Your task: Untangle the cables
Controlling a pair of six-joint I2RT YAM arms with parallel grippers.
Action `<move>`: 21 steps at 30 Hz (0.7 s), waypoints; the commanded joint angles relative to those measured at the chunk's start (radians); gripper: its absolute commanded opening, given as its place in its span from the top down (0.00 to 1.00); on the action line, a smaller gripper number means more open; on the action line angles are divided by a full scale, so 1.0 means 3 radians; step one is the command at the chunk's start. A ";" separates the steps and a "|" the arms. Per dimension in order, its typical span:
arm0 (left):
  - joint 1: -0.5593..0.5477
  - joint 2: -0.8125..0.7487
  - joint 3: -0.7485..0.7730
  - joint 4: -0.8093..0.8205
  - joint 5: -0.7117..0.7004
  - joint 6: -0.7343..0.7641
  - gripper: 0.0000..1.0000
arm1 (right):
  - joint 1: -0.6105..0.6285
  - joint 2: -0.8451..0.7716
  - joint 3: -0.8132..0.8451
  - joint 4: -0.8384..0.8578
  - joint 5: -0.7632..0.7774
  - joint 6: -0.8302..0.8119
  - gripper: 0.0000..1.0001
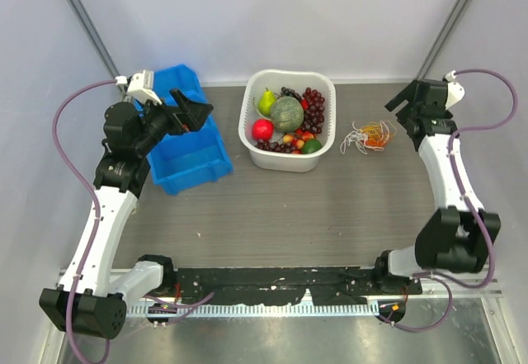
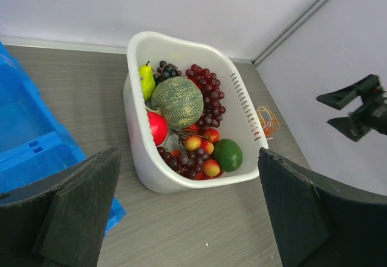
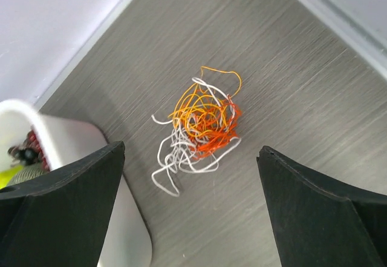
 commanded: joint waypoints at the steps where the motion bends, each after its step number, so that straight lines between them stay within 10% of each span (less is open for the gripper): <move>1: -0.0012 0.0028 -0.0010 0.0206 0.0088 0.0061 0.00 | -0.0313 0.0499 0.0039 0.0355 -0.0649 0.0493 0.06; 15: -0.0012 0.0069 -0.0051 0.0277 0.0181 0.0015 0.00 | -0.0207 0.1900 0.0356 0.0458 -0.1315 0.0197 0.32; 19: -0.0012 0.0079 -0.0061 0.0293 0.0181 0.0026 0.00 | -0.0156 0.1962 0.0275 0.0514 -0.1387 0.0126 0.55; 21: -0.0012 0.0109 -0.0066 0.0288 0.0181 0.0021 0.01 | -0.0125 0.1876 0.0173 0.0509 -0.1366 0.0121 0.89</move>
